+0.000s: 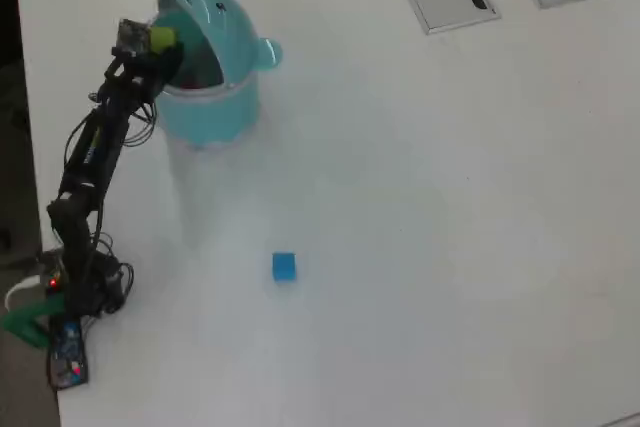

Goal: Grasp RGB lego blocks and put them in the bin one by one.

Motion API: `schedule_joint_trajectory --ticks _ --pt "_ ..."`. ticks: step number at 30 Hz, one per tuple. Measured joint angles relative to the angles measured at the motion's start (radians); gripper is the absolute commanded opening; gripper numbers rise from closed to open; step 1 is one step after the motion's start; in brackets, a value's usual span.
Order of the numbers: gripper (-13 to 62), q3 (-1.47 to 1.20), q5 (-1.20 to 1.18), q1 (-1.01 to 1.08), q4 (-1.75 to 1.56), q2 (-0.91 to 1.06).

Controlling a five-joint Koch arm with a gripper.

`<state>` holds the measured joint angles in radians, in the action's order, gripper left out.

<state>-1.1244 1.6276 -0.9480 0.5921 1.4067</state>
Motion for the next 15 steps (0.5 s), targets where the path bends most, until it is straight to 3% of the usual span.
schedule_joint_trajectory --ticks 7,15 --pt "32.0 -0.006 0.147 0.011 -0.015 -0.009" --pt "33.3 -0.232 0.264 0.044 -0.144 0.083"
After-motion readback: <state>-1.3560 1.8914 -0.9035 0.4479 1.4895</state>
